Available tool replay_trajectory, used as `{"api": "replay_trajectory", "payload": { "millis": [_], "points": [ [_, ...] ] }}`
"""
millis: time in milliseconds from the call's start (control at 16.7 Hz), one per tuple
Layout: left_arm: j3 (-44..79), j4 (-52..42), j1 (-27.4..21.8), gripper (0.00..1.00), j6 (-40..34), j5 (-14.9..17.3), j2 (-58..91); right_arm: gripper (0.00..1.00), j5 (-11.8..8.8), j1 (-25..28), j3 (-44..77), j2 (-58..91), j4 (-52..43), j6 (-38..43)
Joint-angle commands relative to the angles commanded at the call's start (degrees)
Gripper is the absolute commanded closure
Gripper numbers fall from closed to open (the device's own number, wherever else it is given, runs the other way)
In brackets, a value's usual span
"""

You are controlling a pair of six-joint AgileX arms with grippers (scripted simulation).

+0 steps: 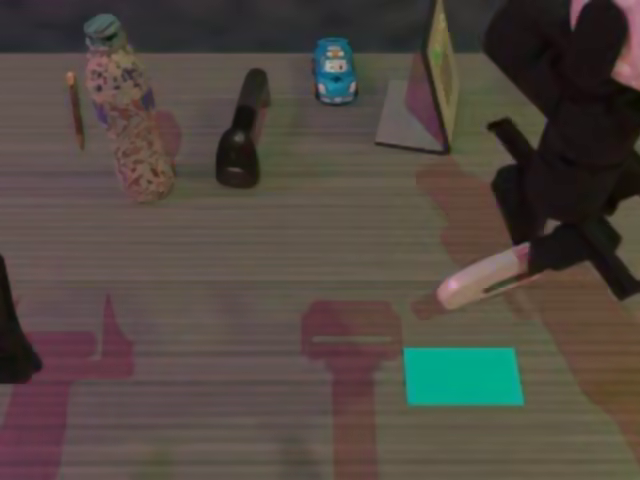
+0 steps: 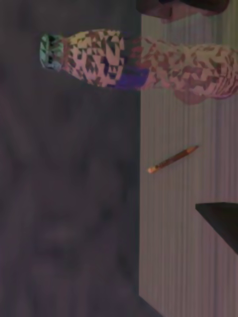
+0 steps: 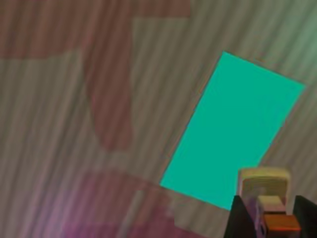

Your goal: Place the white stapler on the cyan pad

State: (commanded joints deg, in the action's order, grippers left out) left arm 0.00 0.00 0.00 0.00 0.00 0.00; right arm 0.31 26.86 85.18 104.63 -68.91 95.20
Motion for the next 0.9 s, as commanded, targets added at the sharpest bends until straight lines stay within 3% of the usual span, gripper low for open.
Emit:
{"api": "replay_trajectory", "payload": {
  "millis": [180, 360, 900],
  "points": [
    [0.0, 0.0, 0.0, 0.0, 0.0, 0.0, 0.0, 1.0, 0.27, -0.09, -6.32, -4.34, 1.71, 12.49],
    [0.0, 0.0, 0.0, 0.0, 0.0, 0.0, 0.0, 1.0, 0.47, -0.18, -10.35, -7.21, 2.89, 20.03],
    [0.0, 0.0, 0.0, 0.0, 0.0, 0.0, 0.0, 1.0, 0.52, -0.1, -11.98, -7.39, 4.09, 22.32]
  ]
}}
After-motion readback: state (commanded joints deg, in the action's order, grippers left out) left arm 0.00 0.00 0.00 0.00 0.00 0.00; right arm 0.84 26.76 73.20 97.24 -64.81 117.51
